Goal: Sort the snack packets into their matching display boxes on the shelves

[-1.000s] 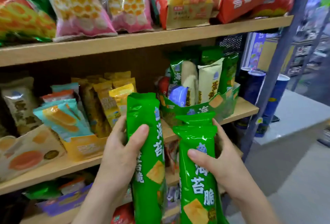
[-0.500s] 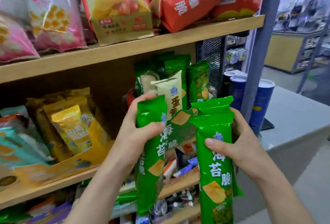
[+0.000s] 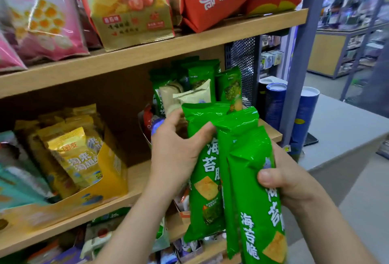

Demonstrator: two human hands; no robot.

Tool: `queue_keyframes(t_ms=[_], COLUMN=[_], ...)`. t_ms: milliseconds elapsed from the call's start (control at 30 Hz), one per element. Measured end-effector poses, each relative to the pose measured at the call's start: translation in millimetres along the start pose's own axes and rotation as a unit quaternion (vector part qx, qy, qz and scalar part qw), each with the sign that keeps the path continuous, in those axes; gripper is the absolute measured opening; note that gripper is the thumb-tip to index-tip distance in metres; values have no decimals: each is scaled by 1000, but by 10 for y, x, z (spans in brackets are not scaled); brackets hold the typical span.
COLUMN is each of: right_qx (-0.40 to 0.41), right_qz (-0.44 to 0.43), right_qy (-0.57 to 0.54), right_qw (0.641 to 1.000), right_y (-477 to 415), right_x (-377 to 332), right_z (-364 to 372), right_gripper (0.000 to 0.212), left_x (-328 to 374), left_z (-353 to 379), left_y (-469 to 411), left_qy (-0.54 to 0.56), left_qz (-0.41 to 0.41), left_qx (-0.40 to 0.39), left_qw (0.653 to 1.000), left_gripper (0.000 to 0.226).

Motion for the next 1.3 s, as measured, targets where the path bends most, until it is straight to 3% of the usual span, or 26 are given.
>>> queue_keyframes(t_ms=[133,300,367,467,567,733,867,967,1067,1200,1300], right_qx=[5,46,56,55,39,-73,-126,-152,-156,-115,-102], right_qz=[18,-18,-33,-37,-49,-29,-20,-11,-14,-29,-36], right_qy=[47,135,174,192,199,225,255,247,271,274,268], right_qw=[999,990,983,979,978,971,959,957,950,954,957], right_y=[40,86,80,63,53,17,10,-10,-39,-65,-78], right_x=[-25,-180,-244,-296,-283,-212,-170,-119,-86,-123,-125], right_z=[3,-156,-246,-324,-376,-272,-222,-196,-174,-174,-172], right_gripper=[107,92,89,85,81,87,98,107,117,92,90], left_x=[-42,54,63,80,37,-57,20,64,92,111,113], left_z=[141,373,438,642,735,731,659,537,490,497,452], left_y=[67,181,219,425,492,469,472,489,525,565,585], left_qy=[-62,62,72,25,63,153,95,58,87,123,116], left_qz=[38,22,-3,12,-24,-117,-135,-138,-130,-106,-100], left_qx=[26,-69,-103,-173,-132,-37,-34,18,89,160,192], left_qw=[997,995,992,985,989,981,986,989,984,974,969], left_gripper=[29,46,45,74,89,76,72,53,37,22,20])
Point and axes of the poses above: each hand's wrist, its own y-axis away from the middle knuckle, its own z-axis out of the palm, x = y × z, the point moved 7 cm from there along -y, towards the middle knuckle, and after that the axes turned 8 degrees about -z, right-handed, at the moved point
